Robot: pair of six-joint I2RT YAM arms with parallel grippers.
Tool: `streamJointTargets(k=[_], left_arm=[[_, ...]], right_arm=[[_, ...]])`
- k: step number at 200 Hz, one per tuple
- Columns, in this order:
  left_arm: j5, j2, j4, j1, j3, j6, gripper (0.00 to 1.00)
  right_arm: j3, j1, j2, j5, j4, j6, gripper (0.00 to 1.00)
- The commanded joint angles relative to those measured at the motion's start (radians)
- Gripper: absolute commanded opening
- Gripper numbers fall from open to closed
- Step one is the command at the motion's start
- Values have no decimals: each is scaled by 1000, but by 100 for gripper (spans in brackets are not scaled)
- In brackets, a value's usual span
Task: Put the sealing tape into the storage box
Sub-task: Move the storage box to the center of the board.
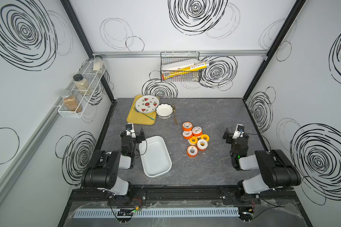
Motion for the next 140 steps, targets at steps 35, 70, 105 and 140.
streamJointTargets(k=[35,70,105,140], left_arm=[[0,8,42,-5,16,-6,99],[3,8,42,-5,15,-6,99],[6,7,42,-2,16,-7,99],[33,6,44,12,15,-12,99]], right_arm=[[5,-4,-14,-2,9,1,100],[7,-4,-13,-4,7,2,100],[7,-4,-13,-5,6,1,100],[11,-4,-12,-4,2,2,100]])
